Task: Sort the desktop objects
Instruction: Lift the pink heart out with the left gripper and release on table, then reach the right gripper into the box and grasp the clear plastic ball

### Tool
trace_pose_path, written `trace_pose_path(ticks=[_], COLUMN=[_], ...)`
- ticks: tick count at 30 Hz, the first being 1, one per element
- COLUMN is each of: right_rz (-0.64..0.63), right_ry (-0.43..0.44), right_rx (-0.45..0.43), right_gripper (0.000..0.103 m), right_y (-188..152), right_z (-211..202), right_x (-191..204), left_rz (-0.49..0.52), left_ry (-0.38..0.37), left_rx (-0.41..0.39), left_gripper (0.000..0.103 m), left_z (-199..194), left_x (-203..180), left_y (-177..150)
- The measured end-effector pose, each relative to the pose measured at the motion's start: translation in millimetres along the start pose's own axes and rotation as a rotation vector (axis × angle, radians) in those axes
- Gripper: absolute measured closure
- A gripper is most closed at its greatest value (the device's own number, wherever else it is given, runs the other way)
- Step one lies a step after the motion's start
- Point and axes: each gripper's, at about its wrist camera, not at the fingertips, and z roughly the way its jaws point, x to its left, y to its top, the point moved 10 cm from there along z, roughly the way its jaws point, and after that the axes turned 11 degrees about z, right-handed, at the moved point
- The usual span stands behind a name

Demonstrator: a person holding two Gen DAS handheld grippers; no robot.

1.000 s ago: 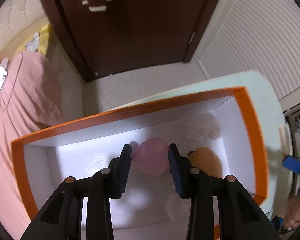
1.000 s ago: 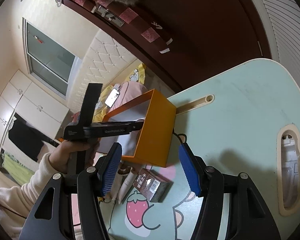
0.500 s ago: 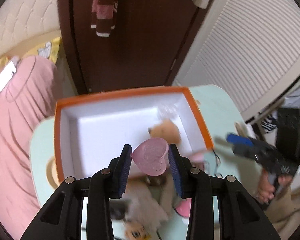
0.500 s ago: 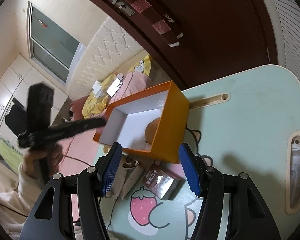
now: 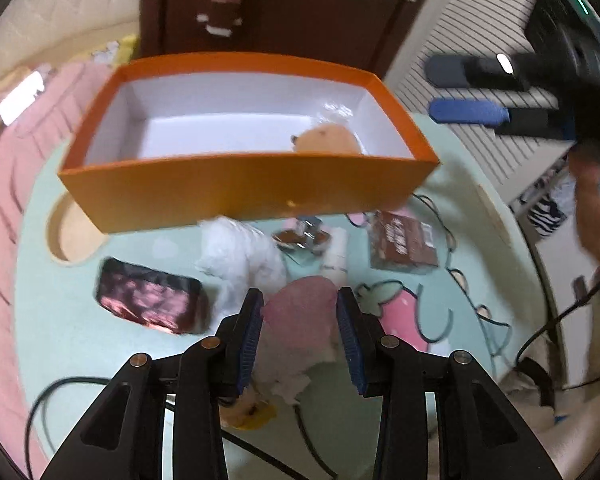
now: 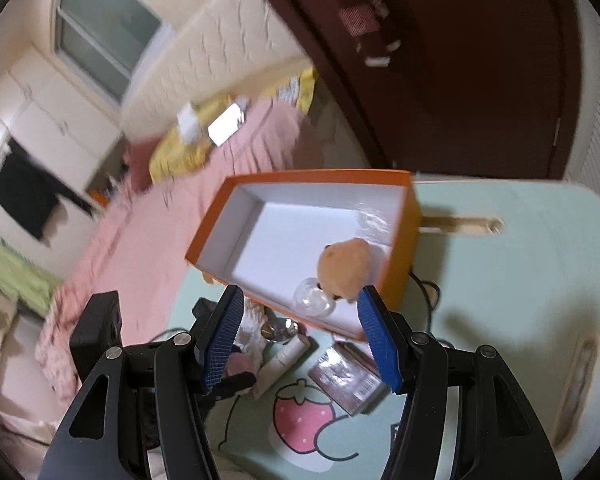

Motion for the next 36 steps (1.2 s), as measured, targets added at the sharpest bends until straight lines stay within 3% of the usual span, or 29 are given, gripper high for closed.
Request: trace_pose_path(ticks=[1, 2, 4, 5, 7, 9, 13, 18, 24, 25, 26, 27, 36], right_rz=[0.003, 0.012, 0.092, 0.123, 0.167, 0.158, 0.176, 0.349, 0.314, 0.292, 0.26, 0.242, 0.257], right_ry=[-0.007, -0.013, -0.007, -0.003, -0.029, -0.147, -0.28, -0.377, -0.48, -0.491, -0.516, -0.515, -0.384], right_rx=[0.055, 0.115, 0.288, 0.345, 0.473, 0.545, 0.669, 0.777, 0.731, 0.716, 0.706, 0.697, 0.636], right_gripper=[0.043, 0.043, 0.043, 0.043, 0.043, 0.043, 0.043, 0.043, 0.043, 0.047, 0.059, 0.064, 0.064], right_y=[3.5, 6.6, 8.5, 8.3, 6.2, 3.5, -9.7, -26.2, -31.1, -30.7, -30.4, -28.9, -20.8], right_z=[7.5, 15.5, 38.6, 46.6, 66.1, 83.2, 109.4, 135.6, 148.2, 148.7, 148.5, 149.1, 152.4], right_x=[6.2, 12.1, 20.1, 22.0, 23.9, 15.8, 3.9, -23.1, -33.5, -34.2, -37.1, -38.8, -48.8], left_rz=[0.002, 0.005, 0.013, 0.018, 0.026, 0.032, 0.016, 0.003, -0.021, -0.023, -0.026, -0.027, -0.025], left_ry=[0.009, 0.015, 0.029, 0.036, 0.042, 0.043, 0.021, -0.002, -0.025, -0.028, -0.031, -0.033, -0.025], left_rx=[-0.014, -0.032, -0.072, -0.095, -0.119, -0.136, -0.149, -0.161, -0.186, -0.189, -0.193, -0.196, -0.194], left_gripper=[0.061, 0.049, 0.035, 0.033, 0.033, 0.033, 0.033, 0.033, 0.033, 0.033, 0.033, 0.033, 0.033], left_z=[-1.8, -4.7, -11.2, -14.5, -19.3, -24.2, -24.4, -24.8, -27.4, -27.7, -28.0, -28.3, -28.2], left_x=[1.0, 1.4, 2.1, 2.2, 2.4, 2.4, 5.3, 12.1, 20.0, 20.5, 20.7, 20.8, 19.5], left_y=[0.8, 1.6, 3.3, 4.4, 5.1, 5.5, 5.8, 4.7, 4.4, 4.4, 4.3, 4.2, 3.3])
